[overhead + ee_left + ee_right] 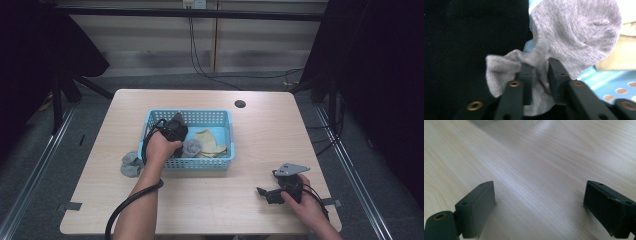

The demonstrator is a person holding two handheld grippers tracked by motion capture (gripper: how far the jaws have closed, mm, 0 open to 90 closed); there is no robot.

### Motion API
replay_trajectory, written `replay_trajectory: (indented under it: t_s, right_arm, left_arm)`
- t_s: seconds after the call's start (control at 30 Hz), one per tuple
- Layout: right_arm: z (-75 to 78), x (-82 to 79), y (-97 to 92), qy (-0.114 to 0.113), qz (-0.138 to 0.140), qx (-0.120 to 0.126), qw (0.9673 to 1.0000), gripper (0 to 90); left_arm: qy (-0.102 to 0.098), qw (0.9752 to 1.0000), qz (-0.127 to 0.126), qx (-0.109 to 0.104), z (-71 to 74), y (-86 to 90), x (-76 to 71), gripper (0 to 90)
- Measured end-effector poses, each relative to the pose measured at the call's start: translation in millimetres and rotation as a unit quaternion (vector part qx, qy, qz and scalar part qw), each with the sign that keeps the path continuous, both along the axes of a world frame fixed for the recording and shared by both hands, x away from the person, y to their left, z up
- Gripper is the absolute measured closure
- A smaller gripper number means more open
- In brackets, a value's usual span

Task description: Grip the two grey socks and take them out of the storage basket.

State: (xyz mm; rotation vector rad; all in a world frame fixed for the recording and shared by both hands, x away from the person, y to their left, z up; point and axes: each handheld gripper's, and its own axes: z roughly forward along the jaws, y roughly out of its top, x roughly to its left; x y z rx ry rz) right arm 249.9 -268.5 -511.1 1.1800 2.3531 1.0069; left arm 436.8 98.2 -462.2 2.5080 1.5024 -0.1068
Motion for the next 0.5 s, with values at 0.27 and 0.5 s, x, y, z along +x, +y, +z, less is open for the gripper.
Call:
replay_trajectory:
  t_s: [0.27, 0.5]
  right_arm:
    - [-0.1, 0.2, -0.2, -0.002, 0.001, 0.0, 1.0, 9.7]
    - [0.0, 0.5, -0.5, -0.001, 0.002, 0.002, 1.0, 9.8]
  left_arm:
    - [0.008, 0.9998, -0.016, -0.004, 10.1, 1.6, 2.2, 85.9]
    - [-0.002, 0.9997, -0.016, -0.017, 44.5, 4.9, 5.8, 86.3]
